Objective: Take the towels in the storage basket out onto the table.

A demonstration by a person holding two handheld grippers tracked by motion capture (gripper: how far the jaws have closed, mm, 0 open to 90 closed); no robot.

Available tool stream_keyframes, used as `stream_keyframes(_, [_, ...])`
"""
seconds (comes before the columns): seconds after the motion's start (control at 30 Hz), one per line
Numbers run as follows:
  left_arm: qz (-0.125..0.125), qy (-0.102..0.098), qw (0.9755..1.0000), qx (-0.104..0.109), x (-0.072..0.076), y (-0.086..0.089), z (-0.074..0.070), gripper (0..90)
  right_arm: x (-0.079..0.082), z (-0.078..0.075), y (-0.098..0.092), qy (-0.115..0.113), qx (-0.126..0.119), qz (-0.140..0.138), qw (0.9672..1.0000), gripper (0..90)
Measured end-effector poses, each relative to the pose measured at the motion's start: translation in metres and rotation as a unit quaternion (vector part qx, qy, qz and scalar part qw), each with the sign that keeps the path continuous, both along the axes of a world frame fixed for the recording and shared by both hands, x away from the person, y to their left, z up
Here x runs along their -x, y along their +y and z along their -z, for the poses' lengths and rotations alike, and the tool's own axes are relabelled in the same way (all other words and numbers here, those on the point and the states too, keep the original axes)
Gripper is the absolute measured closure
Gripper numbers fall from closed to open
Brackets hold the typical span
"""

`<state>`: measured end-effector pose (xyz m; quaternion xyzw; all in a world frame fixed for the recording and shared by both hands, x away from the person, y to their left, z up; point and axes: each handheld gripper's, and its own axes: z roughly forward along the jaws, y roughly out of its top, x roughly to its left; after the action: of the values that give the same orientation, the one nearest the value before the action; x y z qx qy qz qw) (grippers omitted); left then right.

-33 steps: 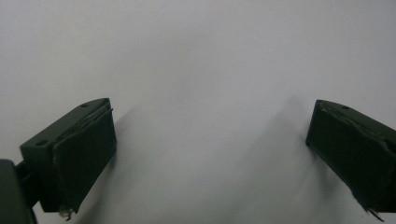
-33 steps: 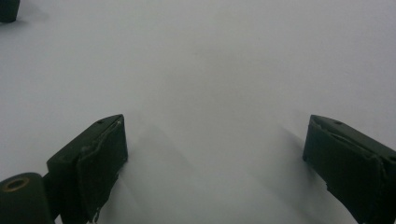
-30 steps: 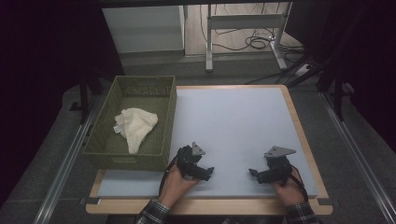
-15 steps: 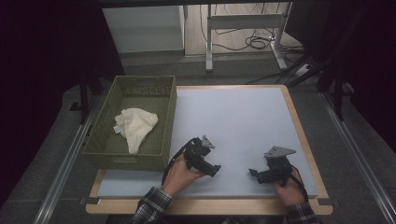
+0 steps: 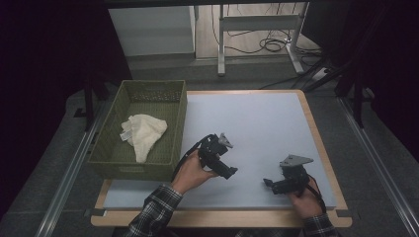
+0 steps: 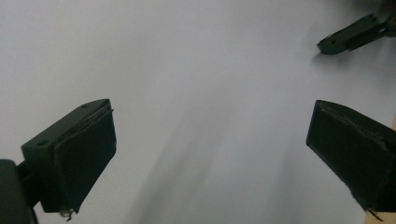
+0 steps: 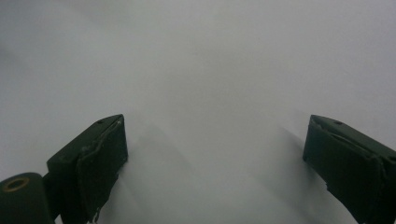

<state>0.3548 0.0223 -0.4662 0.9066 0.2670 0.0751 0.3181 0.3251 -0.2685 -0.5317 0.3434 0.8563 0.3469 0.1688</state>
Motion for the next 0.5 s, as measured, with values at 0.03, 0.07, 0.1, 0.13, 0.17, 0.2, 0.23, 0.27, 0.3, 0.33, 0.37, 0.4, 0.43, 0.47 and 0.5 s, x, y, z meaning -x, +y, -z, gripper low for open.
stream_keyframes(0.03, [0.003, 0.000, 1.0000, -0.002, -0.001, 0.000, -0.003, 1.7, 0.000, 0.000, 0.000, 0.000, 0.000, 0.000, 1.0000, 6.6])
stream_keyframes(0.07, [0.006, -0.001, 1.0000, -0.003, -0.002, 0.001, -0.005, 1.2, 0.000, 0.000, 0.000, -0.001, -0.001, 0.000, 1.0000, 6.6])
stream_keyframes(0.1, [0.006, -0.002, 1.0000, -0.004, -0.003, 0.001, -0.008, 1.0, 0.000, 0.000, 0.000, 0.000, -0.001, 0.000, 1.0000, 6.6])
stream_keyframes(0.13, [0.004, -0.005, 1.0000, -0.004, -0.004, 0.002, -0.011, 0.9, 0.000, 0.000, 0.000, -0.001, -0.001, 0.000, 1.0000, 6.6])
stream_keyframes(0.17, [0.006, -0.006, 1.0000, -0.002, -0.006, 0.003, -0.013, 0.7, 0.000, 0.000, 0.000, -0.001, -0.001, -0.001, 1.0000, 6.6])
stream_keyframes(0.2, [0.006, -0.007, 0.9999, 0.007, -0.008, 0.006, -0.019, 0.1, 0.000, 0.000, 0.000, 0.000, -0.001, 0.000, 1.0000, 6.6])
stream_keyframes(0.23, [0.006, -0.007, 0.9999, 0.007, -0.008, 0.006, -0.019, 0.0, 0.000, 0.000, 0.000, -0.001, -0.001, 0.000, 1.0000, 6.6])
stream_keyframes(0.27, [0.006, -0.008, 0.9999, 0.011, -0.010, 0.008, -0.022, 0.0, 0.000, 0.000, 0.000, -0.001, -0.001, 0.000, 1.0000, 6.6])
stream_keyframes(0.3, [0.007, -0.011, 0.9999, 0.011, -0.012, 0.011, -0.027, 0.0, 0.000, 0.000, 0.000, -0.001, -0.001, 0.000, 1.0000, 6.6])
stream_keyframes(0.33, [0.007, -0.011, 0.9999, 0.011, -0.012, 0.011, -0.027, 0.0, 0.000, 0.000, 0.000, -0.001, -0.001, 0.000, 1.0000, 6.6])
stream_keyframes(0.37, [0.006, -0.013, 0.9999, 0.009, -0.013, 0.012, -0.030, 0.0, 0.000, 0.000, 0.000, 0.000, -0.001, 0.000, 1.0000, 6.6])
stream_keyframes(0.4, [0.007, -0.016, 0.9998, 0.006, -0.015, 0.013, -0.032, 0.0, 0.000, 0.000, 0.000, 0.000, -0.001, 0.000, 1.0000, 6.6])
stream_keyframes(0.43, [0.006, -0.019, 0.9998, 0.004, -0.015, 0.014, -0.035, 0.0, 0.000, 0.000, 0.000, -0.001, -0.001, 0.000, 1.0000, 6.6])
stream_keyframes(0.47, [0.006, -0.024, 0.9997, 0.002, -0.016, 0.016, -0.037, 0.0, 0.000, 0.000, 0.000, -0.001, -0.001, 0.000, 1.0000, 6.6])
stream_keyframes(0.5, [0.004, -0.028, 0.9996, 0.001, -0.017, 0.017, -0.039, 0.0, 0.000, 0.000, 0.000, -0.001, -0.001, 0.000, 1.0000, 6.6])
